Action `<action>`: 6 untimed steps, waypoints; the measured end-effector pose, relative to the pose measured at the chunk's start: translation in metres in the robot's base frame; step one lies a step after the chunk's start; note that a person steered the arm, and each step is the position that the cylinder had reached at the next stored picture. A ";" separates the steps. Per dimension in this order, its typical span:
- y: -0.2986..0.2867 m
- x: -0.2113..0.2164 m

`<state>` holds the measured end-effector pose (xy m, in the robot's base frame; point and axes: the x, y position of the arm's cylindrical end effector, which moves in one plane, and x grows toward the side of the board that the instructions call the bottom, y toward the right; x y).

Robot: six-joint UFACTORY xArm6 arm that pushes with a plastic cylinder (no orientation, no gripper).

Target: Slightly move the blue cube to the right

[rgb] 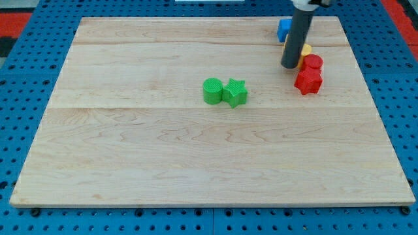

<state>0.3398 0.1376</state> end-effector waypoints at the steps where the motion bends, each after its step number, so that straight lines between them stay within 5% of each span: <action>1: -0.064 -0.013; 3: -0.096 -0.093; 6: -0.037 -0.100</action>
